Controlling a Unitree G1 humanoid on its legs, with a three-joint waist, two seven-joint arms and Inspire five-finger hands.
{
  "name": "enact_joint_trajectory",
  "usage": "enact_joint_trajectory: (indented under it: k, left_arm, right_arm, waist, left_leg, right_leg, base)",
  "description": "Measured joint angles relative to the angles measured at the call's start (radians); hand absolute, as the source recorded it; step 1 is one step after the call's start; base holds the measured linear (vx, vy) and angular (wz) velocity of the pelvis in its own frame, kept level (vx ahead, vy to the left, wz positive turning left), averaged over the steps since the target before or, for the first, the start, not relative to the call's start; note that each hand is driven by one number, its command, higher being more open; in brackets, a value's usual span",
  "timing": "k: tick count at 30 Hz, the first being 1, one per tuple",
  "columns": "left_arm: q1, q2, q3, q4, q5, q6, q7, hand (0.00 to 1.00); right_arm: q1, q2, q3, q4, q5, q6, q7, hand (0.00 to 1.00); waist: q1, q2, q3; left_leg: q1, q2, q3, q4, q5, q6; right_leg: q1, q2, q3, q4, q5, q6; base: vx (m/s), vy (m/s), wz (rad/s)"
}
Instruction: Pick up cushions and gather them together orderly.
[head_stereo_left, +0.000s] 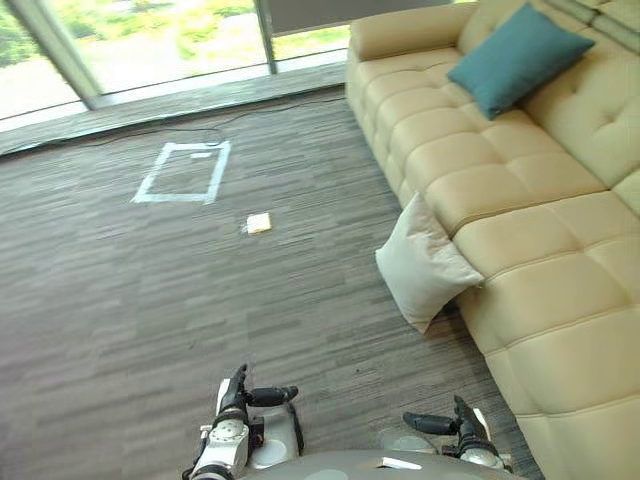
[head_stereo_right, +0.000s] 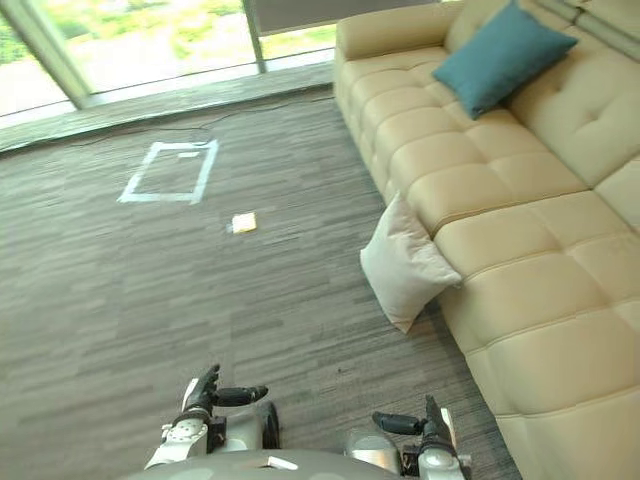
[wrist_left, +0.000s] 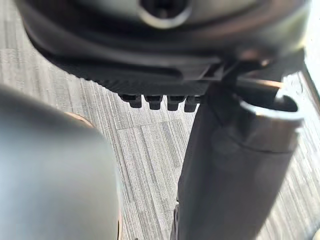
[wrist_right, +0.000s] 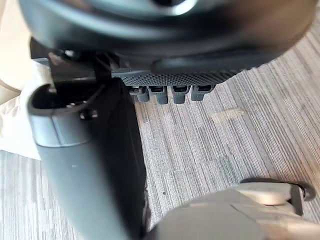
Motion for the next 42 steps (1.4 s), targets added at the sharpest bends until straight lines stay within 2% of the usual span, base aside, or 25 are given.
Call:
enact_joint_trajectory:
  k: [3, 6, 7, 8, 9, 10, 11, 14, 16, 17, 19, 24, 25, 27, 28, 29, 30, 33, 34, 35, 36, 38, 40, 41, 42]
  left_arm:
    - [0.008, -0.001, -0.01, 0.014, -0.005, 0.0, 0.007, 1.0]
    - [0.005, 0.0, -0.01, 0.021, -0.005, -0.001, 0.007, 1.0]
    - [0.007, 0.003, -0.011, 0.046, -0.004, -0.001, 0.005, 1.0]
    - [-0.009, -0.013, -0.007, 0.07, -0.007, 0.004, 0.004, 1.0]
    - [-0.01, -0.017, -0.009, 0.069, -0.006, 0.003, 0.002, 1.0]
    - [-0.01, -0.037, -0.01, 0.058, -0.003, -0.004, -0.007, 1.0]
    - [-0.011, -0.047, -0.01, 0.052, -0.002, -0.004, -0.007, 1.0]
    - [-0.014, -0.055, -0.009, 0.03, -0.001, -0.004, -0.016, 1.0]
    - [0.001, -0.054, -0.009, -0.003, -0.001, -0.011, -0.016, 1.0]
    - [0.005, -0.054, -0.009, -0.017, -0.001, -0.015, -0.016, 1.0]
    - [0.004, -0.049, -0.005, -0.027, -0.002, -0.016, -0.017, 1.0]
    - [0.004, -0.045, 0.038, -0.026, -0.006, -0.011, -0.012, 1.0]
    - [0.0, -0.05, 0.057, -0.03, -0.006, -0.014, -0.012, 1.0]
    - [0.002, -0.054, 0.061, -0.03, -0.017, -0.014, -0.003, 1.0]
    - [0.003, -0.056, 0.062, -0.029, -0.022, -0.014, -0.001, 1.0]
    - [0.01, -0.064, 0.066, -0.027, -0.025, -0.012, 0.001, 1.0]
    - [0.012, -0.069, 0.07, -0.026, -0.031, -0.011, -0.001, 1.0]
    - [0.018, -0.027, 0.068, -0.003, -0.037, -0.01, 0.004, 1.0]
    - [0.017, -0.021, 0.064, 0.012, -0.039, -0.01, 0.004, 1.0]
    - [0.021, -0.019, 0.061, 0.017, -0.039, -0.009, 0.004, 1.0]
    - [0.023, -0.018, 0.06, 0.017, -0.039, -0.01, 0.004, 1.0]
    - [0.033, -0.018, 0.053, 0.019, -0.04, -0.01, 0.004, 1.0]
    - [0.029, -0.016, 0.028, 0.034, -0.043, -0.011, 0.004, 1.0]
    - [0.027, -0.01, 0.018, 0.036, -0.043, -0.011, 0.002, 1.0]
    - [0.022, -0.005, 0.012, 0.044, -0.042, -0.011, 0.001, 1.0]
  right_arm:
    - [-0.012, -0.035, 0.045, -0.003, -0.01, -0.012, 0.008, 1.0]
    - [-0.046, -0.056, 0.059, -0.006, -0.01, -0.019, 0.02, 1.0]
    - [-0.046, -0.051, 0.063, -0.015, -0.011, -0.02, 0.02, 1.0]
    - [-0.053, -0.059, 0.056, -0.011, -0.009, -0.021, 0.025, 1.0]
    - [-0.057, -0.065, 0.057, -0.011, -0.01, -0.021, 0.025, 1.0]
    - [-0.063, -0.074, 0.059, -0.011, -0.032, -0.018, 0.021, 1.0]
    - [-0.065, -0.077, 0.058, -0.011, -0.034, -0.017, 0.02, 1.0]
    - [-0.064, -0.072, 0.049, 0.028, -0.033, 0.005, 0.021, 1.0]
    - [-0.052, -0.068, 0.052, 0.028, -0.033, 0.005, 0.02, 1.0]
    - [-0.052, -0.069, 0.053, 0.029, -0.033, 0.005, 0.021, 1.0]
    - [-0.059, -0.069, 0.055, 0.032, -0.033, 0.005, 0.021, 1.0]
    - [-0.05, -0.064, 0.055, 0.057, -0.033, 0.011, 0.017, 1.0]
    - [-0.03, -0.063, 0.055, 0.056, -0.032, 0.015, 0.012, 1.0]
    - [-0.022, -0.064, 0.055, 0.053, -0.032, 0.015, 0.01, 1.0]
    - [-0.018, -0.065, 0.056, 0.049, -0.032, 0.015, 0.01, 1.0]
    - [-0.001, -0.068, 0.056, 0.028, -0.032, 0.016, 0.009, 1.0]
    - [0.004, -0.065, 0.056, 0.027, -0.032, 0.016, 0.008, 1.0]
    - [0.023, -0.017, 0.056, 0.027, -0.032, 0.019, 0.01, 1.0]
    - [0.022, -0.013, 0.057, 0.029, -0.032, 0.019, 0.013, 1.0]
    - [0.015, -0.013, 0.057, 0.035, -0.033, 0.019, 0.015, 1.0]
    - [0.011, -0.013, 0.057, 0.038, -0.033, 0.019, 0.015, 1.0]
    - [-0.003, -0.027, 0.059, 0.052, -0.034, 0.016, 0.015, 1.0]
    - [-0.026, -0.042, 0.062, 0.056, -0.039, 0.014, 0.015, 1.0]
    - [-0.03, -0.04, 0.063, 0.056, -0.041, 0.012, 0.014, 1.0]
    - [-0.032, -0.04, 0.063, 0.058, -0.041, 0.011, 0.015, 1.0]
  waist:
    - [-0.004, 0.03, -0.001]
    - [-0.008, 0.05, 0.003]
    - [-0.008, 0.039, 0.0]
    - [-0.01, 0.059, 0.006]
    - [-0.009, 0.068, 0.006]
    - [-0.011, 0.079, 0.006]
    - [-0.012, 0.085, 0.009]
    - [-0.015, 0.084, 0.015]
    - [-0.008, 0.074, 0.015]
    - [-0.003, 0.075, 0.014]
    - [0.004, 0.073, 0.015]
    - [0.015, 0.061, 0.02]
    - [0.026, 0.06, 0.021]
    - [0.028, 0.062, 0.019]
    - [0.029, 0.066, 0.017]
    - [0.035, 0.079, 0.004]
    - [0.039, 0.078, -0.01]
    - [0.044, -0.005, -0.074]
    - [0.043, -0.009, -0.078]
    - [0.045, -0.007, -0.078]
    - [0.044, -0.006, -0.078]
    - [0.038, 0.004, -0.076]
    - [0.032, 0.029, -0.075]
    - [0.033, 0.023, -0.076]
    - [0.032, 0.028, -0.075]
  left_leg:
    - [0.129, 0.031, 0.048, -0.108, 0.001, -0.003]
    - [0.198, 0.082, 0.116, -0.153, 0.002, -0.005]
    - [0.23, 0.075, 0.142, -0.161, -0.001, -0.033]
    - [0.268, 0.095, 0.156, -0.15, -0.024, -0.086]
    - [0.268, 0.102, 0.157, -0.143, -0.024, -0.087]
    - [0.257, 0.111, 0.154, -0.093, -0.001, -0.123]
    - [0.251, 0.116, 0.154, -0.063, 0.007, -0.133]
    - [0.154, 0.182, 0.112, 0.332, 0.015, -0.206]
    - [0.118, 0.18, 0.114, 0.425, -0.04, -0.183]
    - [0.087, 0.171, 0.114, 0.426, -0.065, -0.15]
    - [-0.007, 0.138, 0.073, 0.327, -0.102, -0.108]
    - [-0.114, 0.053, -0.151, 0.069, -0.089, -0.109]
    - [-0.14, 0.025, -0.237, 0.013, -0.056, -0.111]
    - [-0.143, 0.008, -0.275, -0.018, -0.019, -0.106]
    - [-0.142, 0.006, -0.28, -0.018, -0.003, -0.099]
    - [-0.133, 0.007, -0.275, -0.011, 0.07, -0.057]
    - [-0.129, 0.006, -0.26, 0.004, 0.099, -0.046]
    - [-0.082, -0.051, -0.145, -0.028, 0.071, -0.011]
    - [-0.04, -0.057, -0.099, -0.056, 0.063, 0.008]
    - [0.007, -0.057, -0.06, -0.09, 0.062, 0.016]
    - [0.022, -0.057, -0.049, -0.102, 0.061, 0.017]
    - [0.076, -0.051, -0.004, -0.146, 0.062, 0.023]
    - [0.09, -0.018, 0.04, -0.17, 0.064, 0.019]
    - [0.089, -0.024, 0.054, -0.172, 0.068, 0.013]
    - [0.092, -0.025, 0.054, -0.177, 0.069, 0.01]
  right_leg:
    - [-0.05, 0.011, -0.105, -0.028, -0.029, -0.047]
    - [-0.186, 0.049, -0.216, -0.167, -0.018, -0.051]
    - [-0.203, 0.077, -0.225, -0.347, 0.084, -0.085]
    - [-0.193, 0.094, -0.221, -0.352, 0.205, -0.208]
    - [-0.193, 0.101, -0.221, -0.349, 0.199, -0.214]
    - [-0.188, 0.104, -0.211, -0.34, 0.152, -0.203]
    - [-0.185, 0.103, -0.207, -0.332, 0.141, -0.204]
    - [-0.029, 0.129, -0.188, -0.427, 0.111, -0.21]
    - [0.046, 0.147, -0.161, -0.484, 0.111, -0.209]
    - [0.071, 0.157, -0.143, -0.51, 0.113, -0.207]
    - [0.093, 0.173, -0.085, -0.54, 0.114, -0.198]
    - [0.14, 0.172, 0.043, -0.568, 0.11, -0.163]
    - [0.165, 0.164, 0.099, -0.565, 0.094, -0.133]
    - [0.177, 0.158, 0.144, -0.556, 0.072, -0.097]
    - [0.182, 0.158, 0.163, -0.548, 0.061, -0.08]
    - [0.178, 0.16, 0.205, -0.515, 0.029, -0.046]
    - [0.172, 0.153, 0.231, -0.492, 0.011, -0.03]
    - [0.115, 0.067, 0.276, -0.414, 0.001, 0.049]
    - [0.103, 0.044, 0.255, -0.385, 0.024, 0.088]
    - [0.09, 0.025, 0.21, -0.352, 0.048, 0.097]
    - [0.087, 0.019, 0.187, -0.338, 0.056, 0.094]
    - [0.067, -0.022, 0.022, -0.297, 0.034, 0.061]
    - [0.023, -0.009, -0.13, -0.35, 0.032, 0.041]
    - [0.009, -0.008, -0.188, -0.428, 0.103, -0.018]
    - [0.013, -0.007, -0.212, -0.435, 0.089, -0.042]
  base:
    - [0.43, 0.114, -0.57]
    - [0.4, -0.027, -0.54]
    - [0.46, -0.126, -0.44]
    - [0.54, -0.147, -0.36]
    - [0.45, -0.181, -0.3]
    - [0.34, -0.168, -0.24]
    - [0.43, -0.226, -0.2]
    - [0.46, -0.208, -0.19]
    - [0.25, -0.062, -0.39]
    - [0.17, -0.017, -0.53]
    - [0.17, -0.001, -0.74]
    - [0.16, 0.072, -0.9]
    - [0.23, 0.162, -0.9]
    - [0.21, 0.213, -0.93]
    - [0.26, 0.298, -1.13]
    - [0.28, 0.328, -1.03]
    - [0.28, 0.334, -1.1]
    - [0.33, 0.344, -0.89]
    - [0.21, 0.27, -1.07]
    - [0.16, 0.246, -0.89]
    - [0.14, 0.229, -0.85]
    - [0.1, 0.104, -0.69]
    - [0.09, -0.059, -0.67]
    - [0.07, -0.119, -0.54]
    - [0.07, -0.093, -0.47]
